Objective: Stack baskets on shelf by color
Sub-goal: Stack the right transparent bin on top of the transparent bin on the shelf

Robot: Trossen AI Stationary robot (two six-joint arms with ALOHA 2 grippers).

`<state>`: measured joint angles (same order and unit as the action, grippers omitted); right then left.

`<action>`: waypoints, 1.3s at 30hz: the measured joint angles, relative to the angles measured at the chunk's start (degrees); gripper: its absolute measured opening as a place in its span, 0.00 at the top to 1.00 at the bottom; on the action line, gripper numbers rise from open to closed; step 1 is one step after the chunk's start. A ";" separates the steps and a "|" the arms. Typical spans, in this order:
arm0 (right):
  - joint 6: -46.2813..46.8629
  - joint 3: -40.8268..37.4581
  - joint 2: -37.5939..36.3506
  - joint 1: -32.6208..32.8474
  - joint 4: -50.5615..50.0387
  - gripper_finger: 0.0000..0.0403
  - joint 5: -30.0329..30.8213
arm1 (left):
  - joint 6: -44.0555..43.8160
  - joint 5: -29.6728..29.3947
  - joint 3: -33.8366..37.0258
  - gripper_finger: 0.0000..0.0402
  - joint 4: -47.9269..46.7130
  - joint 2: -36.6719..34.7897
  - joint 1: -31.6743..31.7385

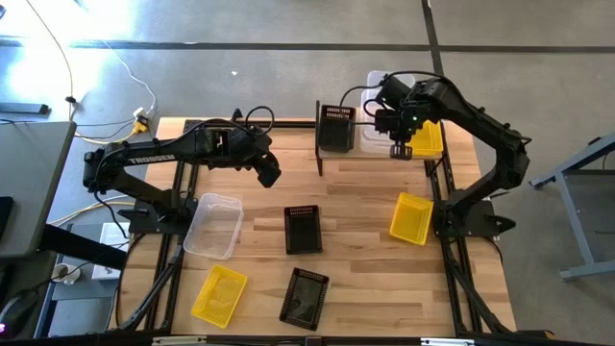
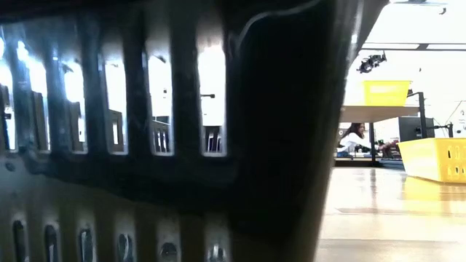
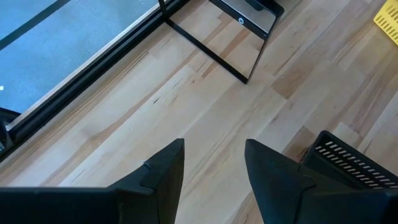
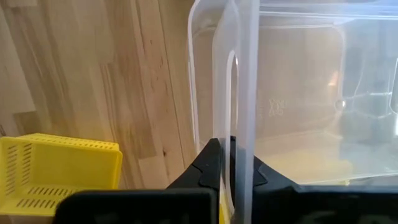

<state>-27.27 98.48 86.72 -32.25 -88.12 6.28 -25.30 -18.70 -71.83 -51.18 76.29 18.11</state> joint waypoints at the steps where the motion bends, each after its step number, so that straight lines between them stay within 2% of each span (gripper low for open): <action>1: -0.23 0.00 0.00 0.00 -0.03 1.00 -0.01 | 0.00 0.00 0.00 0.60 0.00 0.00 0.00; 9: -1.21 0.00 0.00 0.00 -0.13 0.98 -0.12 | 0.00 0.02 0.00 0.60 0.00 0.00 0.00; 17: -1.25 0.00 -0.02 0.02 -0.19 0.80 0.20 | 0.00 0.02 0.00 0.60 0.00 0.00 0.00; 22: -1.27 0.00 -0.04 0.02 -0.42 0.74 1.19 | -0.02 0.00 0.00 0.60 0.00 0.00 0.00; 31: 1.61 0.01 -0.27 0.04 -1.91 0.73 2.23 | -0.04 0.17 0.00 0.60 -0.02 0.00 0.00; 39: 6.74 0.03 -1.86 0.17 -1.91 0.73 2.27 | -0.02 5.99 0.00 0.60 -0.48 0.00 -0.02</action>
<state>-20.52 98.50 84.86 -32.08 -90.02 8.56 -25.32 -12.70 -71.83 -51.66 76.29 18.09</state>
